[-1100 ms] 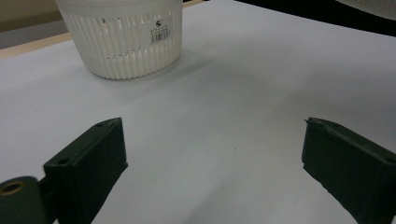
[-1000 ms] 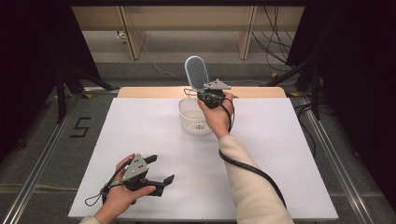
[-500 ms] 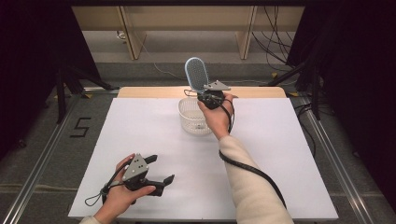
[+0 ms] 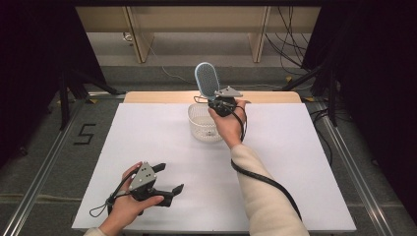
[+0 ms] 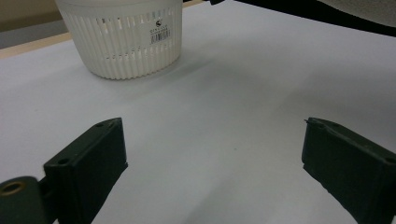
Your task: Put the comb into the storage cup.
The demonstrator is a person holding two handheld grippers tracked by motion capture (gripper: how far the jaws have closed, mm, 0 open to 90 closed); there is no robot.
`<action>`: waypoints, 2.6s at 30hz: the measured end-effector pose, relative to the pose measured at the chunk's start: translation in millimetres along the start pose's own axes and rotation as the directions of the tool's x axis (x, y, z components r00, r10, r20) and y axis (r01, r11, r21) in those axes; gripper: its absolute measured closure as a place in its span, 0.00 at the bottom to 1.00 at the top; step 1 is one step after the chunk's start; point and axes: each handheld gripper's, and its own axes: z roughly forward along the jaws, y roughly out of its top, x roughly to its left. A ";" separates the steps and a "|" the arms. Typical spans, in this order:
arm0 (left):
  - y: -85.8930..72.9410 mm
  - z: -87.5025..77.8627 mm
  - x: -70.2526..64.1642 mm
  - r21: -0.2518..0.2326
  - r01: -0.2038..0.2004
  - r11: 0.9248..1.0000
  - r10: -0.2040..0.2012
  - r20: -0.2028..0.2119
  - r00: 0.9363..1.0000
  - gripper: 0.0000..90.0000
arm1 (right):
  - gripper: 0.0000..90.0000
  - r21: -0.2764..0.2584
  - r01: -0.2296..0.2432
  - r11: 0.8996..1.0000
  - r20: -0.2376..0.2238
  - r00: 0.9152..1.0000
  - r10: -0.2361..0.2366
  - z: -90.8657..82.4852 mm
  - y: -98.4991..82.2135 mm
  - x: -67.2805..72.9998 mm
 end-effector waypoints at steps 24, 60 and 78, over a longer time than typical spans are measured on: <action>0.0 0.5 -0.6 0.002 -0.005 1.000 0.005 -0.001 1.000 0.07 | 0.78 0.002 0.021 1.000 0.000 1.000 -0.021 -4.2 0.6 -1.4; -0.1 0.8 -0.9 0.005 -0.008 1.000 0.008 -0.001 1.000 0.07 | 0.62 0.130 0.149 0.980 -0.100 0.986 -0.137 -12.1 -14.4 7.9; -0.7 1.8 -1.2 0.014 -0.008 1.000 0.008 -0.006 1.000 0.07 | 0.28 0.172 0.073 0.982 -0.192 0.981 -0.039 -38.5 -17.6 -7.9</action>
